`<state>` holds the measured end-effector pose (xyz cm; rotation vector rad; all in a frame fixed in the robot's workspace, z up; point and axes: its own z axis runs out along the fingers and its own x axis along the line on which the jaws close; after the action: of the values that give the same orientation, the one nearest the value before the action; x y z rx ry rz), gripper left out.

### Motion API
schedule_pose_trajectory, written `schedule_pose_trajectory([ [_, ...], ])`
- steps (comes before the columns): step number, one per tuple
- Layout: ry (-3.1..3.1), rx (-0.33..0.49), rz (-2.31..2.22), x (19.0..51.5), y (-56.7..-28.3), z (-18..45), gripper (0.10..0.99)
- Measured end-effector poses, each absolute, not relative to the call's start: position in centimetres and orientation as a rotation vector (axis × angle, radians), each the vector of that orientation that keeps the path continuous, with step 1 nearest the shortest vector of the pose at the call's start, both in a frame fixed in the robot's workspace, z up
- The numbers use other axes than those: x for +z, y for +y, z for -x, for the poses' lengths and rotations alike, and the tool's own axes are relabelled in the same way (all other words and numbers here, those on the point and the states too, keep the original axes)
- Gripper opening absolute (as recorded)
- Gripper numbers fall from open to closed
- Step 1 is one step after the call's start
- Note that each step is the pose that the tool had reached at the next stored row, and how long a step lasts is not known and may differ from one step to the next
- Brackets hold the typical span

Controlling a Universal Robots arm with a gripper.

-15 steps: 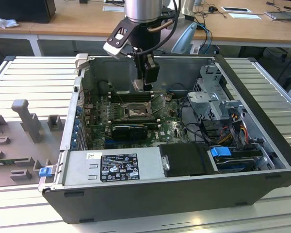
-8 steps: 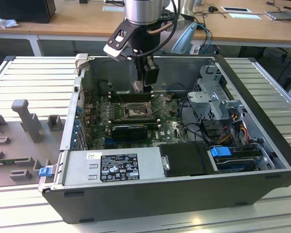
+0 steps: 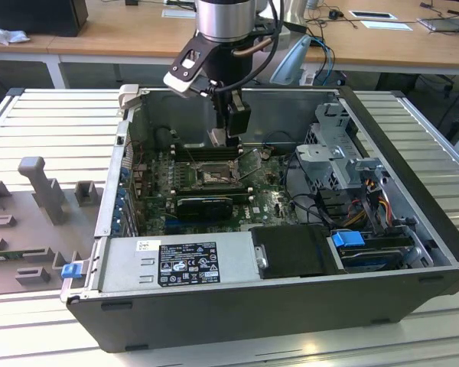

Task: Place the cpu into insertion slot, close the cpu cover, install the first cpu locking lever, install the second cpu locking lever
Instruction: 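Place the cpu into insertion slot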

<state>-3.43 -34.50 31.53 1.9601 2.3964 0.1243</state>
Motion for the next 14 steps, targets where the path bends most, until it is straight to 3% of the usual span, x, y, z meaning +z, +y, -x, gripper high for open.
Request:
schedule_pose_trajectory([
  [14, 2.396, 0.124, -1.961, 30.97, -34.5, 3.43, 0.525],
])
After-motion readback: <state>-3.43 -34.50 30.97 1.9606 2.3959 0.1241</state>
